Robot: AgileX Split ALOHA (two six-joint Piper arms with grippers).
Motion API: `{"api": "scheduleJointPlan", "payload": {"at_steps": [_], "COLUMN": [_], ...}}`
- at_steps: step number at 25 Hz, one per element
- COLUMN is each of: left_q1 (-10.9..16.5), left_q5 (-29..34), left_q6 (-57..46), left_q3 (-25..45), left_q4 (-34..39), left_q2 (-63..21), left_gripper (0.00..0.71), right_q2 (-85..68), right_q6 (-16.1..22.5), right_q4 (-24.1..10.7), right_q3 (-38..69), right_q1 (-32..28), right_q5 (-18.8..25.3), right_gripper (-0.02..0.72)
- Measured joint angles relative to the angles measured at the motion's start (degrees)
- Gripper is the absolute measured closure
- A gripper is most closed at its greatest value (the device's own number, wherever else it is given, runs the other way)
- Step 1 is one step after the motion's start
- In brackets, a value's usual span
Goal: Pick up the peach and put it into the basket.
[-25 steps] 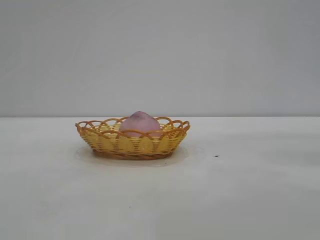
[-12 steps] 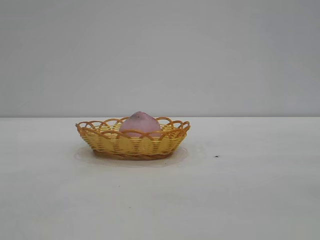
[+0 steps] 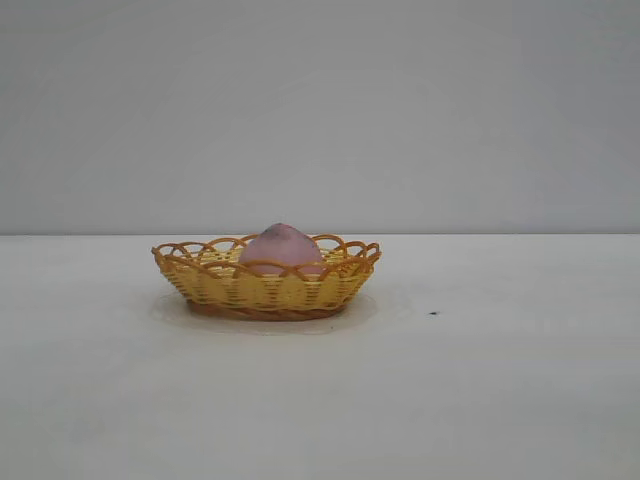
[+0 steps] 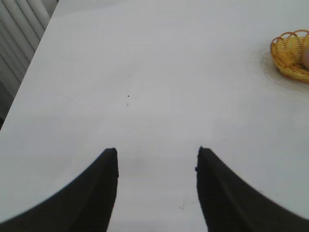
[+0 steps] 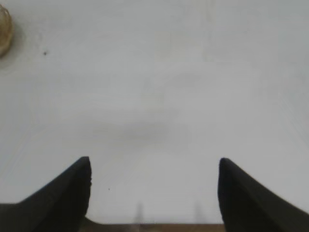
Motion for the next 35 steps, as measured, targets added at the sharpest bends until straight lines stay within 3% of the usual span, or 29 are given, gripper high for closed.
{"api": "scheduleJointPlan", "payload": {"at_steps": [6, 35], "left_q1": [0.0, 0.0], "left_q5": [0.0, 0.0], "left_q6": [0.0, 0.0], "left_q3": [0.0, 0.0], "left_q4": [0.0, 0.0], "left_q2": [0.0, 0.0], "left_gripper": [0.387, 0.387], "right_q2": [-10.15, -10.62], "right_q6": [-0.02, -0.02], "right_q4": [0.0, 0.19], "right_q3": [0.0, 0.0], "right_q1": [0.0, -0.03], "right_q5": [0.76, 1.08], "right_gripper": [0.211, 0.211]}}
